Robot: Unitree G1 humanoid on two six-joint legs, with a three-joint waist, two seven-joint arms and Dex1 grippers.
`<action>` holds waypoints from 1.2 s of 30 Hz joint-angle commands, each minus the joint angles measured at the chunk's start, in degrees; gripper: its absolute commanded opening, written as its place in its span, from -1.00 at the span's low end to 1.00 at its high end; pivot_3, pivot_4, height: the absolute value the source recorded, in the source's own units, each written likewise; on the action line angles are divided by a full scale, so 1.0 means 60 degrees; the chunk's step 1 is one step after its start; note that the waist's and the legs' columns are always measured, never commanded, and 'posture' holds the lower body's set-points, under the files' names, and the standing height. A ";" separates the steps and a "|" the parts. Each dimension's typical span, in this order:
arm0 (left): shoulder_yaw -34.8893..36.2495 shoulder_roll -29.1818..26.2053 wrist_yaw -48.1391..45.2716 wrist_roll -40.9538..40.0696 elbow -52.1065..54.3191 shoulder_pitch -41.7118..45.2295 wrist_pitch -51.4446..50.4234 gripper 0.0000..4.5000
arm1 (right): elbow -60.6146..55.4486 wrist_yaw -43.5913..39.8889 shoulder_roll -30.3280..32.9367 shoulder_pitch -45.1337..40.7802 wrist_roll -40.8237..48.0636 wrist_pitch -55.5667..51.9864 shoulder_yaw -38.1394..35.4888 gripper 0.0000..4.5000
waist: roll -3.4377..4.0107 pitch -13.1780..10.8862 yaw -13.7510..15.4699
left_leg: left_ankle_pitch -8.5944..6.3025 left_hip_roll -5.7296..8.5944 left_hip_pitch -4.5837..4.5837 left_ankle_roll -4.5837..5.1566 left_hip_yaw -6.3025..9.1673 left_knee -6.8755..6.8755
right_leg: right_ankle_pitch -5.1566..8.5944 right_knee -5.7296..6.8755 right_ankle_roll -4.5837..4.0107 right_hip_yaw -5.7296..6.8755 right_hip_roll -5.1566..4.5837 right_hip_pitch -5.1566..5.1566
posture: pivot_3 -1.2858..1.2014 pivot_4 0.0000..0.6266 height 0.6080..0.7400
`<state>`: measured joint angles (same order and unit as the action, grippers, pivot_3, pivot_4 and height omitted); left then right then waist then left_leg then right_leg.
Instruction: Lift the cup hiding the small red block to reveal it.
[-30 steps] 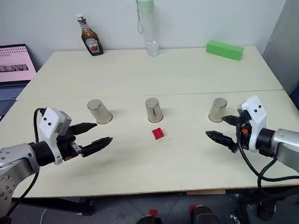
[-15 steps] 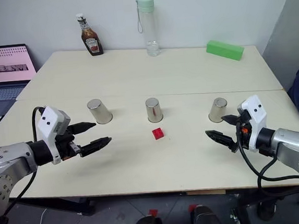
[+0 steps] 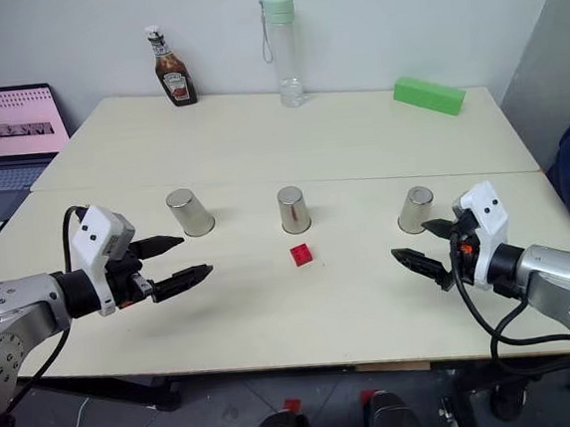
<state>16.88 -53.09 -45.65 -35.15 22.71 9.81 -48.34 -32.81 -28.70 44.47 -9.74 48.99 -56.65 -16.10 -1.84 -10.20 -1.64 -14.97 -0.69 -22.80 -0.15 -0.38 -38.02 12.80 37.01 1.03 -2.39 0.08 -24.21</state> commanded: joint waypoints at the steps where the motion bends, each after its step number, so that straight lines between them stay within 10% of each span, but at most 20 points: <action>1: 0.0206 -0.0163 0.0004 -0.0050 0.0226 0.0136 0.0048 0.98 | -0.0084 -0.0055 0.0005 -0.0155 0.0053 0.0156 -0.0076 1.00 | 0.0000 0.0000 0.0000 | 0.0000 0.0000 0.0000 0.0000 0.0000 0.0000 | 0.0000 0.0000 0.0000 0.0000 0.0000 0.0000 | 0.03 -0.52 1.00; 36: 0.0383 -0.0219 -0.0017 -0.0072 0.0335 -0.0054 0.0075 0.98 | 0.0082 -0.0092 -0.0031 -0.0384 -0.0007 0.0227 0.0191 1.00 | 0.0000 0.0000 0.0000 | 0.0000 0.0000 0.0001 0.0000 0.0000 -0.0001 | -0.0001 0.0001 0.0002 0.0000 0.0000 0.0000 | 0.03 -0.52 1.00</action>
<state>17.00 -53.55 -45.71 -35.17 22.88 9.49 -48.33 -32.04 -28.73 44.44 -10.87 48.80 -56.57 -14.41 -1.84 -10.20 -1.64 -14.97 -0.69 -22.80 -0.15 -0.39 -38.03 12.79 37.01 1.05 -2.39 0.08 -24.20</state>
